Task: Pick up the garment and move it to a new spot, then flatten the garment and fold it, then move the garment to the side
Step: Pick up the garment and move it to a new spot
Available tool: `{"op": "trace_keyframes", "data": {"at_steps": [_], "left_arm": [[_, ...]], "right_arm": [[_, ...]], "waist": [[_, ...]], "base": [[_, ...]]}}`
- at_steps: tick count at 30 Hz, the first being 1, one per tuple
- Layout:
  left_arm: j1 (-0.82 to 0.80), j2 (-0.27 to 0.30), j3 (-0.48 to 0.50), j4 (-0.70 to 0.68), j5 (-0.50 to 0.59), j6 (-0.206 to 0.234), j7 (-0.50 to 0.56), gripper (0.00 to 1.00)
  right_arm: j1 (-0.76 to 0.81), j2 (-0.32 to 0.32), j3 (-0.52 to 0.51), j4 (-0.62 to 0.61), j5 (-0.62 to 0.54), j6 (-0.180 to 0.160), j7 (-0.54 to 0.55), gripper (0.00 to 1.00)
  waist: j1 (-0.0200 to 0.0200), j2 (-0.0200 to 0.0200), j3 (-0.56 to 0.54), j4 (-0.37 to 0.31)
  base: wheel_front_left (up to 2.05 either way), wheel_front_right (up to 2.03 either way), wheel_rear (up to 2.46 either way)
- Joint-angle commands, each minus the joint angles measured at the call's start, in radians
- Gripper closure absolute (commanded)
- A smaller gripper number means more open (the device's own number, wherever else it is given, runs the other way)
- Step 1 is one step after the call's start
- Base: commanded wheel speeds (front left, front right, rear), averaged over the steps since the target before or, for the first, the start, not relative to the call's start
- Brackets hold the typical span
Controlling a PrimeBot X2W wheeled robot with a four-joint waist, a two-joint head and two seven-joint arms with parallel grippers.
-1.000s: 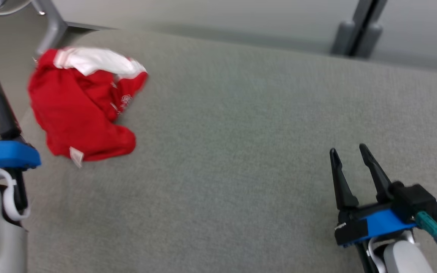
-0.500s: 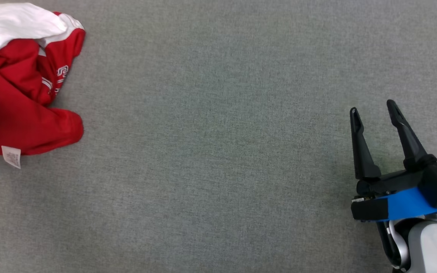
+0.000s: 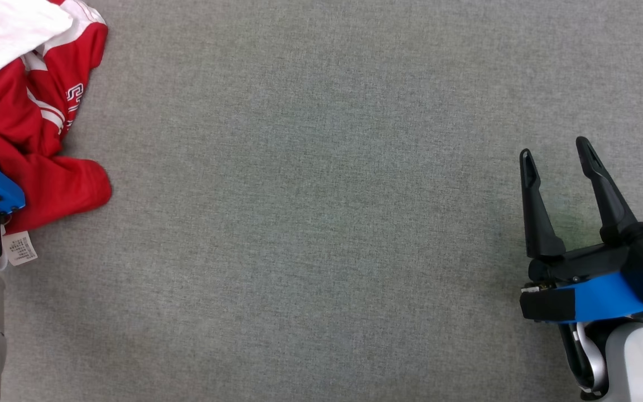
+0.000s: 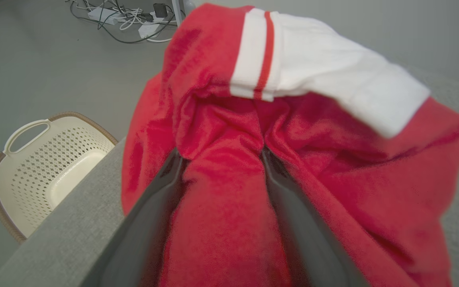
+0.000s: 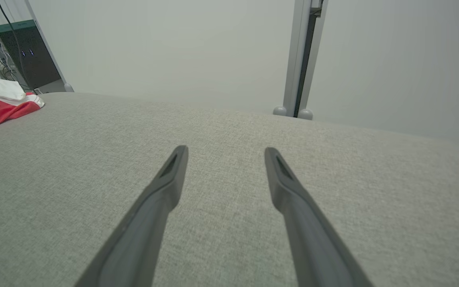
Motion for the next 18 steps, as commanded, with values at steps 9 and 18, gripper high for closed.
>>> {"op": "trace_keyframes", "data": {"at_steps": [9, 18], "left_arm": [[-0.046, 0.043, -0.027, 0.035, 0.009, -0.023, -0.1, 1.0], [-0.091, 0.09, -0.069, -0.111, 0.044, -0.032, -0.133, 1.0]], "right_arm": [[0.006, -0.005, 0.004, 0.031, 0.018, 0.002, -0.017, 0.0], [0.026, -0.005, 0.031, 0.109, 0.074, 0.002, -0.06, 0.0]], "waist": [[-0.0001, 0.0, -0.067, -0.007], [-0.0001, 0.0, -0.189, -0.035]], "base": [[0.0, 0.0, 0.0], [0.0, 0.0, 0.0]]}}
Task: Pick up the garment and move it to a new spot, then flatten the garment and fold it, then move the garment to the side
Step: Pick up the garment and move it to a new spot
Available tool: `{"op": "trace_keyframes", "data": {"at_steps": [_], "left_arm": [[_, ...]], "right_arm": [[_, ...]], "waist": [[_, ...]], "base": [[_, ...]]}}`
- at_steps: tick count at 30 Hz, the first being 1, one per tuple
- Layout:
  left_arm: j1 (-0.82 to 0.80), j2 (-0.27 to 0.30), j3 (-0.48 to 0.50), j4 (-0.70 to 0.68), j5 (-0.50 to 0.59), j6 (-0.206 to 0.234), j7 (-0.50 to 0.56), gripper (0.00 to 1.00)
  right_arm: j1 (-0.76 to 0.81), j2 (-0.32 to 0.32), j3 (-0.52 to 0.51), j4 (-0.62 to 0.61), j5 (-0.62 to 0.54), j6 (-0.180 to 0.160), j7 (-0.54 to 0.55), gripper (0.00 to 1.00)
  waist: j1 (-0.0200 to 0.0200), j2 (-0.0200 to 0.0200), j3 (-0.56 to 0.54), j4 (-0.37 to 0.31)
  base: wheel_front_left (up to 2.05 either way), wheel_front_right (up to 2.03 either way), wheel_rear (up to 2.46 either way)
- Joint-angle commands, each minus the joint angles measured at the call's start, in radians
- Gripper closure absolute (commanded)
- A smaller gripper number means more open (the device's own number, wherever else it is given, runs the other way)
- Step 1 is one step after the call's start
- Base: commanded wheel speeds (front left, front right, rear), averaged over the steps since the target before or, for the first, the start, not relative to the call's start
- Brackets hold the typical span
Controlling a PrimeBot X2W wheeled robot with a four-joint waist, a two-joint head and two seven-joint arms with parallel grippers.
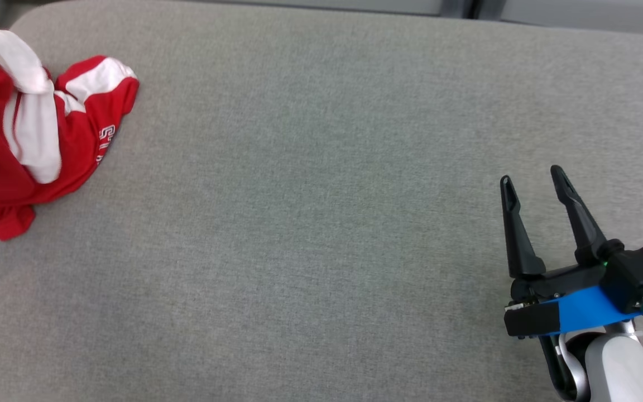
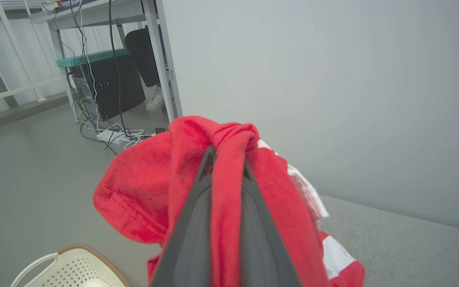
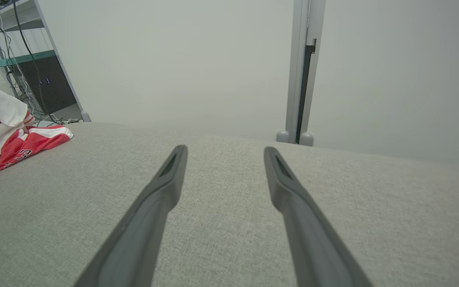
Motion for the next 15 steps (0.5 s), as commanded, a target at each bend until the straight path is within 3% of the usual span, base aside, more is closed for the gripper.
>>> {"op": "trace_keyframes", "data": {"at_steps": [1, 9, 15], "left_arm": [[-0.026, 0.007, -0.011, -0.064, 0.016, -0.007, -0.007, 1.0], [-0.078, -0.023, -0.081, -0.293, 0.082, -0.005, -0.006, 1.0], [-0.122, -0.063, -0.14, -0.434, 0.097, -0.005, 0.006, 1.0]], "right_arm": [[0.011, -0.005, 0.006, 0.017, 0.016, 0.001, -0.014, 0.0], [0.032, -0.005, 0.016, 0.082, 0.062, 0.001, -0.056, 0.0], [0.042, -0.005, 0.033, 0.128, 0.1, 0.001, -0.086, 0.0]], "waist": [[0.0001, 0.0, -0.043, -0.03], [0.0001, 0.0, -0.132, -0.104], [0.0001, 0.0, -0.177, -0.199]], "base": [[0.0, 0.0, 0.0], [0.0, 0.0, 0.0], [0.0, 0.0, 0.0]]}}
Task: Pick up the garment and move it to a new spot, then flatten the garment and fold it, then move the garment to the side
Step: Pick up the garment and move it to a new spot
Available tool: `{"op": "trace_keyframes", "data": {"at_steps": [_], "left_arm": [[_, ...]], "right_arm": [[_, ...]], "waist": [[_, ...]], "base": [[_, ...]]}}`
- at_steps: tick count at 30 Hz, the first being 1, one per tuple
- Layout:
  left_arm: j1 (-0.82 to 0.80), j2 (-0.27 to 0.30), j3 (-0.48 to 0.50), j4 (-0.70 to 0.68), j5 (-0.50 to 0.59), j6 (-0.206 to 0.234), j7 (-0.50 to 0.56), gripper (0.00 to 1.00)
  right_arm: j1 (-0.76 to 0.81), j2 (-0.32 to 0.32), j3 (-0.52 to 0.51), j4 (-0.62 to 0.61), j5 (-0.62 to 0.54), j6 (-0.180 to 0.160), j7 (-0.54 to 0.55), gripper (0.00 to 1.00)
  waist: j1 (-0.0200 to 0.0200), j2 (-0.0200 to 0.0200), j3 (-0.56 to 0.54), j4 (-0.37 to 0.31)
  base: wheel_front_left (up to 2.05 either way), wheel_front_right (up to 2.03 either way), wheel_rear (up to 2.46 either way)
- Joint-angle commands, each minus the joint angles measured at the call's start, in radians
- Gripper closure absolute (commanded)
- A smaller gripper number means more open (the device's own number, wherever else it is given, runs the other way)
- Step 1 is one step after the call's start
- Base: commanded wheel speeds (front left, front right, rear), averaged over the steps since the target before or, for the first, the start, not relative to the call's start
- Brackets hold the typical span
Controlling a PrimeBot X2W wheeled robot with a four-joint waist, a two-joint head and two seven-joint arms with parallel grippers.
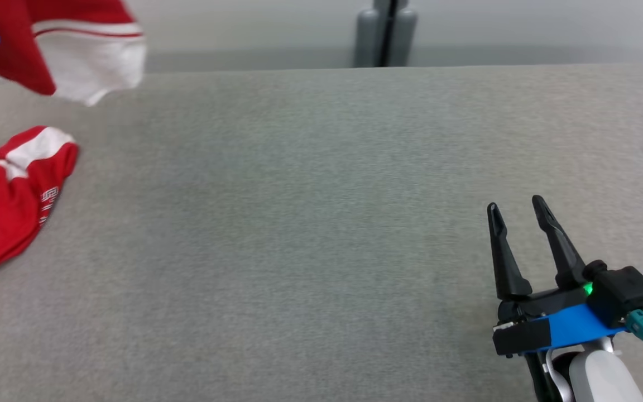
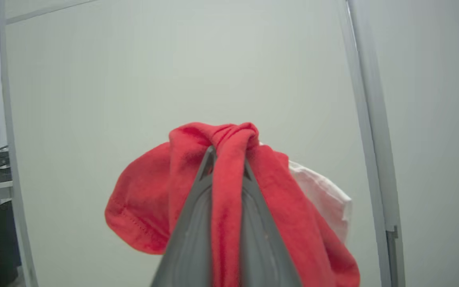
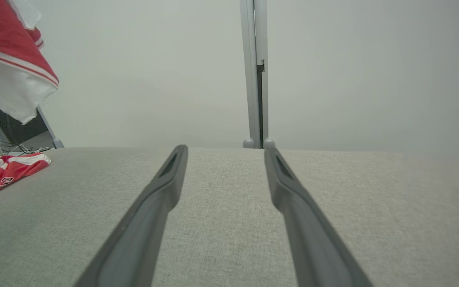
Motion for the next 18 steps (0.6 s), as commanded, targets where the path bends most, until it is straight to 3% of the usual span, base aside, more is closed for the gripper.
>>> {"op": "trace_keyframes", "data": {"at_steps": [1, 11, 18], "left_arm": [[-0.03, -0.03, -0.028, -0.052, 0.008, 0.0, 0.015, 1.0], [-0.011, -0.151, -0.138, -0.249, 0.013, 0.015, 0.119, 1.0], [0.08, -0.21, -0.197, -0.29, 0.007, 0.024, 0.144, 1.0]], "right_arm": [[0.014, -0.005, 0.004, 0.014, 0.015, 0.001, -0.013, 0.0], [-0.019, -0.004, 0.015, 0.058, 0.066, 0.001, -0.041, 0.0], [-0.022, -0.005, 0.009, 0.069, 0.074, 0.001, -0.045, 0.0]], "waist": [[0.0002, 0.0, -0.042, -0.07], [0.0002, 0.0, -0.013, -0.227], [0.0002, 0.0, 0.007, -0.264]], "base": [[0.0, 0.0, 0.0], [0.0, 0.0, 0.0], [0.0, 0.0, 0.0]]}}
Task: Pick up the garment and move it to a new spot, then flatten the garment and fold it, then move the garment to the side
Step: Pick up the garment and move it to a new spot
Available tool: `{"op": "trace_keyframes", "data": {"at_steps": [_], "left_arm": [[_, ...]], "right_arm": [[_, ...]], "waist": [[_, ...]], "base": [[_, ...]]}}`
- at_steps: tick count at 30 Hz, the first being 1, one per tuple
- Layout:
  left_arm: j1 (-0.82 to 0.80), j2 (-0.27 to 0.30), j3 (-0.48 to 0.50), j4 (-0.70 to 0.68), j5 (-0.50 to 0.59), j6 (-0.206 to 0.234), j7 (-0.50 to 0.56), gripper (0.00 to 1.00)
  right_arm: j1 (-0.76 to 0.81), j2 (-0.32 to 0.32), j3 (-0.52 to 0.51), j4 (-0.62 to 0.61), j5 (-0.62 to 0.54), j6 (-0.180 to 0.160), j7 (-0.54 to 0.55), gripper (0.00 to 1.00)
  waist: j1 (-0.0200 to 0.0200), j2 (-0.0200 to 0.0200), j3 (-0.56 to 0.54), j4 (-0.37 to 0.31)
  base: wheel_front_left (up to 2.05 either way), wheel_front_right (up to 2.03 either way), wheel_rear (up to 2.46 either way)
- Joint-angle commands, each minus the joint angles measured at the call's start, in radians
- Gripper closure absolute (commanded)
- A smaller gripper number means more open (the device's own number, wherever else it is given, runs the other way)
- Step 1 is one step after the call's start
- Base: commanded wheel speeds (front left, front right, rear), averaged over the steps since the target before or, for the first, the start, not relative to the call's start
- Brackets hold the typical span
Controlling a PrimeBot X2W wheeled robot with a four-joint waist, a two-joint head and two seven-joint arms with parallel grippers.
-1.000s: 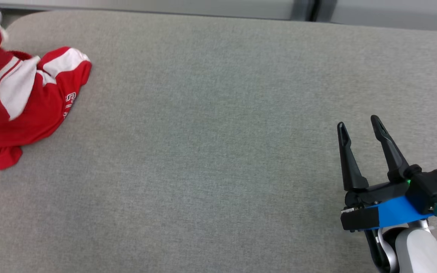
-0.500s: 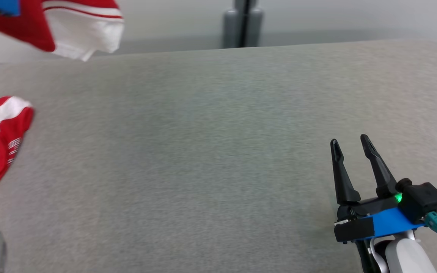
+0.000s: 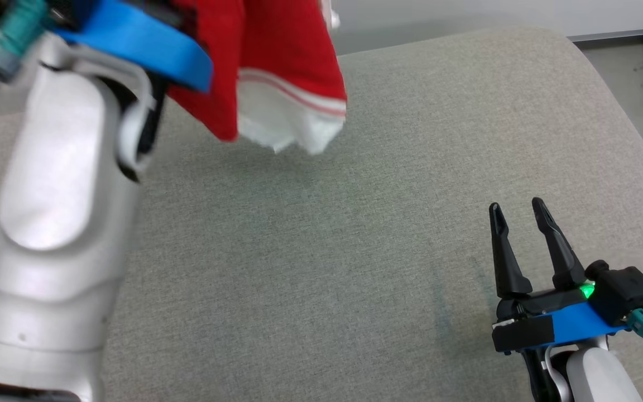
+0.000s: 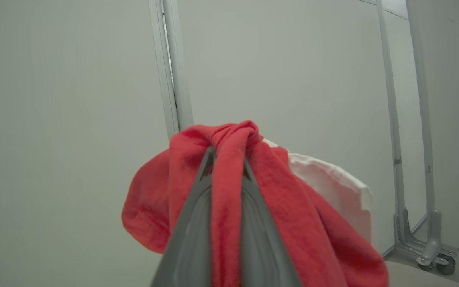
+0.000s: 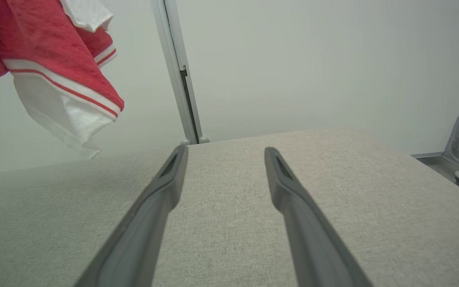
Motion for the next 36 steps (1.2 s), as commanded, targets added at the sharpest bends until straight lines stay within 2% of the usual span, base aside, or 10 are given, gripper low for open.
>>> {"op": "trace_keyframes", "data": {"at_steps": [1, 7, 12, 19, 20, 21, 22, 29, 34, 36], "left_arm": [[0.012, 0.001, -0.004, -0.003, -0.004, 0.001, 0.001, 1.0], [0.194, -0.056, -0.074, 0.027, -0.02, 0.005, -0.02, 1.0], [0.304, -0.08, -0.119, 0.066, -0.032, 0.002, -0.034, 1.0], [0.458, -0.12, -0.261, 0.151, -0.043, -0.012, -0.054, 1.0], [0.468, -0.124, -0.276, 0.161, -0.045, -0.013, -0.057, 0.87], [0.474, -0.128, -0.29, 0.17, -0.046, -0.013, -0.062, 0.12], [0.479, -0.131, -0.303, 0.178, -0.048, -0.012, -0.068, 0.0], [0.474, -0.142, -0.364, 0.12, -0.068, 0.003, -0.109, 0.0], [0.46, -0.141, -0.341, 0.039, -0.089, 0.041, -0.129, 0.0], [0.465, -0.123, -0.31, 0.018, -0.096, 0.062, -0.135, 0.0]], "right_arm": [[-0.008, -0.004, -0.003, -0.003, 0.001, 0.001, -0.005, 0.0], [-0.005, -0.004, -0.006, -0.013, -0.007, 0.001, -0.005, 0.0], [-0.003, -0.004, -0.007, -0.012, -0.012, 0.001, -0.005, 0.0], [0.007, -0.004, -0.011, -0.001, -0.021, 0.001, -0.005, 0.0], [0.007, -0.004, -0.01, 0.001, -0.022, 0.001, -0.005, 0.0], [0.007, -0.004, -0.009, 0.003, -0.023, 0.001, -0.005, 0.0], [0.008, -0.004, -0.009, 0.006, -0.024, 0.001, -0.005, 0.0], [0.019, -0.005, -0.01, 0.021, -0.022, 0.001, -0.005, 0.0], [0.04, -0.004, -0.015, 0.027, -0.022, 0.001, -0.005, 0.0], [0.042, -0.005, -0.018, 0.027, -0.022, 0.001, -0.005, 0.0]], "waist": [[0.0, -0.0001, 0.001, 0.0], [0.0, -0.0001, 0.0, 0.002], [0.0, -0.0001, -0.004, 0.011], [0.0, -0.0001, -0.019, 0.037], [0.0, -0.0001, -0.023, 0.041], [0.0, -0.0001, -0.026, 0.045], [0.0, -0.0001, -0.031, 0.05], [0.0, -0.0001, -0.066, 0.079], [0.0, -0.0001, -0.09, 0.107], [0.0, -0.0001, -0.097, 0.117]], "base": [[0.0, 0.0, 0.0], [0.0, 0.0, 0.0], [0.0, 0.0, 0.0], [0.0, 0.0, 0.0], [0.0, 0.0, 0.0], [0.0, 0.0, 0.0], [0.0, 0.0, 0.0], [0.0, 0.0, 0.0], [0.0, 0.0, 0.0], [0.0, 0.0, 0.0]]}}
